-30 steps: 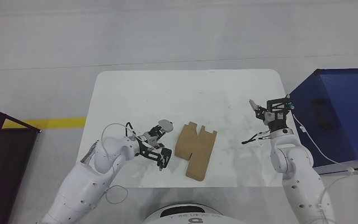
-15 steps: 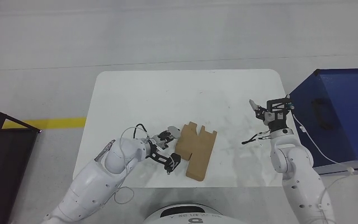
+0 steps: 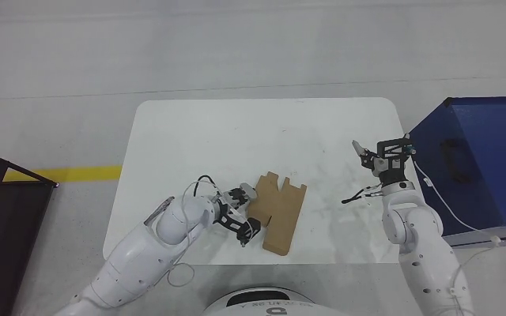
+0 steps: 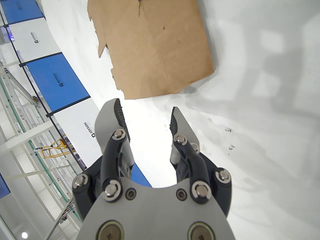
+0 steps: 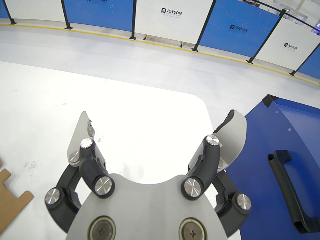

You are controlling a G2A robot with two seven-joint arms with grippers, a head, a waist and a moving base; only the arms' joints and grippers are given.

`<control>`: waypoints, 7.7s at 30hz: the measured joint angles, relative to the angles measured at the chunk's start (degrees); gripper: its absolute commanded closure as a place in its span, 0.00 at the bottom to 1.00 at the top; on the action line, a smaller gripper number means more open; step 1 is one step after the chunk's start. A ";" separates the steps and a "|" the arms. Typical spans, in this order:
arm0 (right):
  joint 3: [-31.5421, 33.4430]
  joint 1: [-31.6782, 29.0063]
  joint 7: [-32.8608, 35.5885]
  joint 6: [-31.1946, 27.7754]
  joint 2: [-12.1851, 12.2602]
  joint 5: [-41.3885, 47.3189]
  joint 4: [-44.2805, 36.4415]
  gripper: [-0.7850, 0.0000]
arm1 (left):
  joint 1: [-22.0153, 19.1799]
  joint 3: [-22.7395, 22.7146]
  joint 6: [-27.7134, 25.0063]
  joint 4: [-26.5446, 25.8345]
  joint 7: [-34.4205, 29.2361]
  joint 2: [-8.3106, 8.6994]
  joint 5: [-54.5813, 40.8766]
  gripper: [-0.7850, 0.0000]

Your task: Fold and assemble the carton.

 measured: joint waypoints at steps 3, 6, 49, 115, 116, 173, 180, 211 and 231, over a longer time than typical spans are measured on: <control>0.00 0.00 0.00 0.00 0.00 0.00 0.00 0.00 | -1.00 1.50 -0.62 0.53 -0.16 -0.32 0.23 0.55; 0.00 0.00 0.00 0.00 0.00 0.00 0.00 0.00 | -2.08 3.02 -0.93 1.35 -0.20 -0.70 0.23 0.58; -4.74 1.45 2.77 -4.54 0.23 -10.10 -1.98 0.00 | 1.93 -8.83 11.11 1.76 -13.32 -2.65 -31.12 1.00; -13.01 9.54 -5.64 -27.11 2.00 -14.95 1.37 1.00 | 8.19 -18.34 17.00 -2.93 -22.11 -3.16 -35.55 0.00; -11.81 8.75 -7.26 -27.28 2.14 -14.01 1.00 1.00 | 9.29 -19.36 17.44 -3.18 -21.18 -2.98 -36.15 0.00; -1.89 3.05 -30.10 -35.23 6.89 -1.32 -15.20 1.00 | 15.74 -25.36 18.91 -3.08 -7.51 -1.95 -43.54 0.00; -3.53 -1.77 -38.78 -15.60 6.82 -33.07 -16.60 1.00 | 15.74 -25.36 18.91 -3.08 -7.51 -1.95 -43.54 0.00; 8.50 4.07 -26.43 5.01 11.43 -100.09 -31.51 1.00 | 15.74 -25.36 18.91 -3.08 -7.51 -1.95 -43.54 0.00; 14.82 3.57 -29.09 8.43 13.95 -99.80 -31.51 1.00 | 15.74 -25.36 18.91 -3.08 -7.51 -1.95 -43.54 0.00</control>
